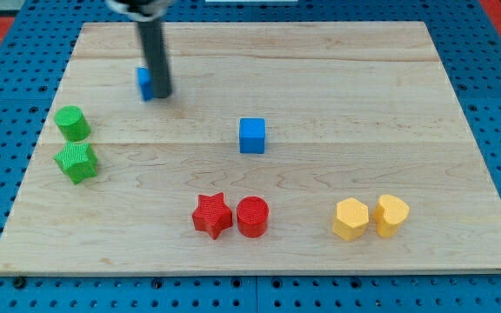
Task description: Push blue triangle to the center left
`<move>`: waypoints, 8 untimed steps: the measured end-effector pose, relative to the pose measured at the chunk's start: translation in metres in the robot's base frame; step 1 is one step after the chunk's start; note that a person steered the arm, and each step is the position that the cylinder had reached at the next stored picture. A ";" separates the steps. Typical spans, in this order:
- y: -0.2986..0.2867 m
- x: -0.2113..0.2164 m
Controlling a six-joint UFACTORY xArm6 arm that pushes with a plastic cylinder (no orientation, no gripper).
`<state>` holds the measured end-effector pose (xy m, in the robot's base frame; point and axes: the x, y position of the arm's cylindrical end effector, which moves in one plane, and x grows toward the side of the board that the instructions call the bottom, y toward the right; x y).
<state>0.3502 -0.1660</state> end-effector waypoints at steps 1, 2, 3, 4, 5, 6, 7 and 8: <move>-0.016 -0.056; -0.052 -0.081; -0.075 -0.101; -0.095 -0.137; -0.113 -0.117; -0.106 -0.074; -0.106 -0.042; -0.102 -0.022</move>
<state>0.3286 -0.2679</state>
